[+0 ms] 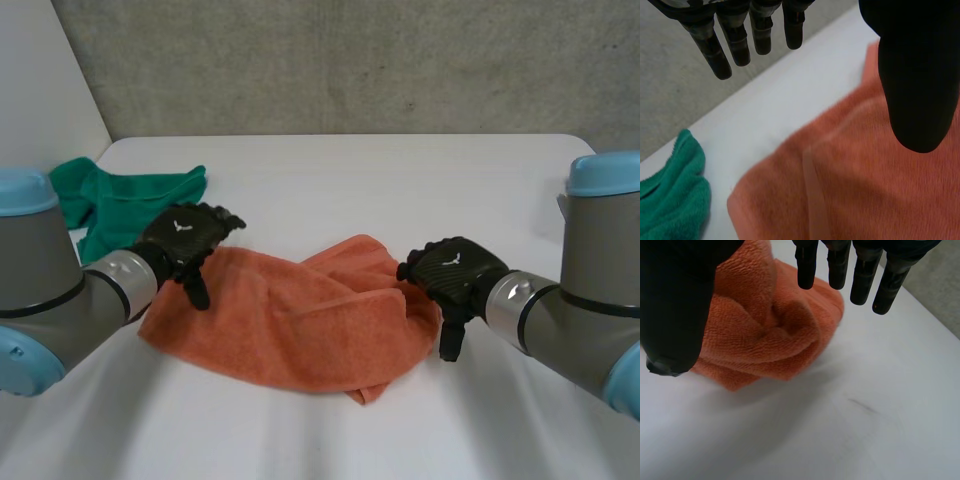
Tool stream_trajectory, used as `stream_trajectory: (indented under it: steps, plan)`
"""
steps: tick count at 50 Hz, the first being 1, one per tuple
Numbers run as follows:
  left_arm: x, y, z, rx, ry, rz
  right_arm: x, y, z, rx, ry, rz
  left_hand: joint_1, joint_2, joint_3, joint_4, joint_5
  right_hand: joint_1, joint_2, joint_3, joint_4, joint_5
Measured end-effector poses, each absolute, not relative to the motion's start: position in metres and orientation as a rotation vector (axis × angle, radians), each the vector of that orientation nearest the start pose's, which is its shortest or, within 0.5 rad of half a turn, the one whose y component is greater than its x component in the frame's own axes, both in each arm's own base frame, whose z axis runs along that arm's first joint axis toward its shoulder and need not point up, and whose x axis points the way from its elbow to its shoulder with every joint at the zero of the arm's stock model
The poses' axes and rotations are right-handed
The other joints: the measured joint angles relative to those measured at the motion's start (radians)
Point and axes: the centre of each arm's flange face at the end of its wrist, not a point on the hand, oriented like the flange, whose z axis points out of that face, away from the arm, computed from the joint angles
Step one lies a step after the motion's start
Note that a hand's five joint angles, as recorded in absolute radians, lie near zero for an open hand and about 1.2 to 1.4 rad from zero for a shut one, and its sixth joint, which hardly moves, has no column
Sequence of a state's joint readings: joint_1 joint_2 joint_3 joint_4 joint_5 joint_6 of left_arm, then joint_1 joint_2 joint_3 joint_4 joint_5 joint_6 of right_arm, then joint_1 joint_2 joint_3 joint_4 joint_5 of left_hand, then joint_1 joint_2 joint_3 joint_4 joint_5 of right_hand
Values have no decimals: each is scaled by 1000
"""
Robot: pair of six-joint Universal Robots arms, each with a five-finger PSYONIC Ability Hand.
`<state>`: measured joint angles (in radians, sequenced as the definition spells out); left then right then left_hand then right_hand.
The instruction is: Fold the laundry.
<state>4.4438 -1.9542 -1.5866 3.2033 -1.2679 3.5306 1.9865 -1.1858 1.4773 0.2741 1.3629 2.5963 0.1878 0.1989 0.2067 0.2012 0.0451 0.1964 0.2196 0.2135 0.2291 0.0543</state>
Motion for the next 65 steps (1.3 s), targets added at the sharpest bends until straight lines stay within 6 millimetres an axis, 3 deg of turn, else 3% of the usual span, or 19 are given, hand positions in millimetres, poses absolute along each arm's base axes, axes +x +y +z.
stream_trajectory:
  steps: [7,15,17,26,27,28,31,34,35,41,44,47,49,50,51,54,59,62,65]
  plan:
    - [-246,-292,152,1314,2428,-1761,282,-239,172,-1337,2233,-1472,7,6,5,5,3,42,61,67,50,53]
    - [-257,-289,135,1379,2460,-1703,288,-233,158,-1346,2221,-1450,137,115,106,116,98,97,107,127,113,106]
    - [-262,-287,130,1404,2464,-1695,290,-231,156,-1352,2216,-1448,199,173,164,174,156,190,221,234,217,203]
    - [-277,-284,123,1461,2451,-1701,294,-232,156,-1359,2185,-1492,570,542,533,539,513,571,675,677,672,639]
    - [-278,-285,123,1464,2447,-1705,294,-232,156,-1360,2184,-1493,694,671,661,670,643,571,675,677,672,639]
    - [-280,-285,124,1468,2440,-1713,294,-232,155,-1365,2179,-1498,751,726,717,726,699,690,837,829,836,790]
    - [-284,-287,127,1471,2416,-1739,295,-233,155,-1371,2173,-1506,911,891,878,892,863,724,930,923,937,874]
    - [-287,-290,131,1465,2393,-1762,296,-235,155,-1373,2170,-1511,911,891,878,892,863,724,936,937,951,880]
    - [-290,-296,139,1439,2345,-1809,299,-240,160,-1375,2154,-1545,948,987,972,993,922,724,936,949,957,880]
    - [-300,-316,173,1333,2178,-1977,307,-258,179,-1358,2101,-1670,948,990,976,993,922,724,936,967,957,880]
    - [-308,-329,210,1234,2010,-2147,316,-282,210,-1303,2030,-1870,948,992,980,995,922,724,936,967,957,880]
    - [-314,-340,266,1079,1768,-2375,323,-310,266,-1157,1887,-2207,948,993,980,997,922,724,946,971,960,880]
    - [-315,-341,291,1000,1659,-2468,324,-317,287,-1091,1821,-2323,948,993,980,997,922,724,946,971,960,880]
    - [-314,-340,317,909,1547,-2560,324,-320,301,-1048,1777,-2392,948,993,980,997,922,724,946,971,960,881]
    - [-313,-338,333,849,1478,-2616,323,-323,325,-968,1689,-2509,948,993,980,997,922,724,946,971,960,880]
    - [-307,-328,364,726,1346,-2726,321,-317,350,-903,1592,-2602,948,994,980,997,922,724,946,971,960,880]
    - [-298,-310,375,662,1305,-2784,317,-298,351,-963,1555,-2588,948,994,981,997,922,724,946,971,960,880]
    - [-294,-298,359,698,1369,-2765,312,-277,330,-1110,1602,-2495,948,995,981,997,922,724,946,971,960,880]
    - [-293,-288,331,794,1472,-2713,303,-252,290,-1332,1731,-2308,948,996,984,997,922,724,946,976,960,880]
